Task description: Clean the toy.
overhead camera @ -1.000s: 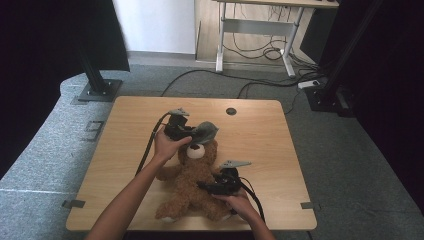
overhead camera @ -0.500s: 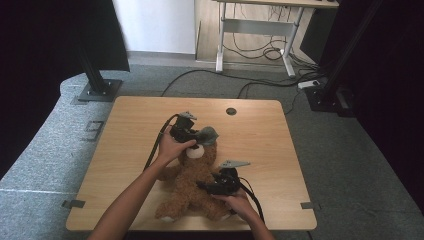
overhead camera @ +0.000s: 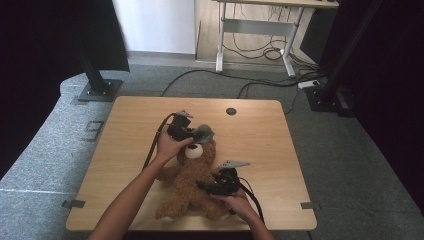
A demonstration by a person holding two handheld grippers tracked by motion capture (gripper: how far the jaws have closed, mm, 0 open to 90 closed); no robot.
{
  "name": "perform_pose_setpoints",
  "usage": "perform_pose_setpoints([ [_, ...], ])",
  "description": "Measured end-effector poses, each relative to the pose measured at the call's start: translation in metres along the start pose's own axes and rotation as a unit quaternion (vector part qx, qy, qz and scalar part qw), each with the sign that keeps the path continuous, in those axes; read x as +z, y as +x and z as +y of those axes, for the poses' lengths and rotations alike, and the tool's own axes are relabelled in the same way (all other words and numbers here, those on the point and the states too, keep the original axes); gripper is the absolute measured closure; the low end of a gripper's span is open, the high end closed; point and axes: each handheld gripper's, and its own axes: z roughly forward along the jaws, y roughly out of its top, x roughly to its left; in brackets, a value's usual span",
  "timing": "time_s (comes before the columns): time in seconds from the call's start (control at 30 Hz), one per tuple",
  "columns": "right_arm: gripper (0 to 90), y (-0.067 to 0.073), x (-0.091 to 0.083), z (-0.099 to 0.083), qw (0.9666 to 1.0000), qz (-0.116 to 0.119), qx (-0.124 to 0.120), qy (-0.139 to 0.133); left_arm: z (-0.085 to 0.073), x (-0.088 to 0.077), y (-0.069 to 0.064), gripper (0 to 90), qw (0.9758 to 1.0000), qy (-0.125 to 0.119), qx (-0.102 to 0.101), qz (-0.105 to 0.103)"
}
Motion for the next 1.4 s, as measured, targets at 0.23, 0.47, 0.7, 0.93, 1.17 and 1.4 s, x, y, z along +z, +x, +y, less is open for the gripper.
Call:
perform_pose_setpoints([
  [0.23,37.2,0.0,0.0,0.0,1.0,0.0,-0.002,-0.001,-0.001,0.002,0.006,74.2,0.9994,0.009,0.009,0.031],
  [0.47,37.2,0.002,0.0,-0.001,1.0,0.002,-0.003,0.001,-0.013,0.005,0.033,74.2,0.9985,0.026,-0.04,0.025],
  [0.7,37.1,0.002,0.0,-0.001,1.0,0.004,-0.003,0.001,-0.019,0.005,0.041,74.2,0.9977,0.032,-0.055,0.021],
  [0.93,37.1,0.001,0.0,-0.001,1.0,0.006,-0.003,-0.001,-0.001,-0.016,0.025,74.2,0.9995,-0.018,-0.027,-0.003],
  [1.17,37.1,0.0,0.0,-0.001,1.0,0.006,0.0,-0.001,0.012,-0.019,0.001,74.1,0.9988,-0.027,-0.002,-0.04],
  [1.4,37.0,-0.001,0.0,-0.002,1.0,0.008,0.003,-0.002,0.01,-0.015,-0.016,74.2,0.9976,-0.015,0.021,-0.064],
])
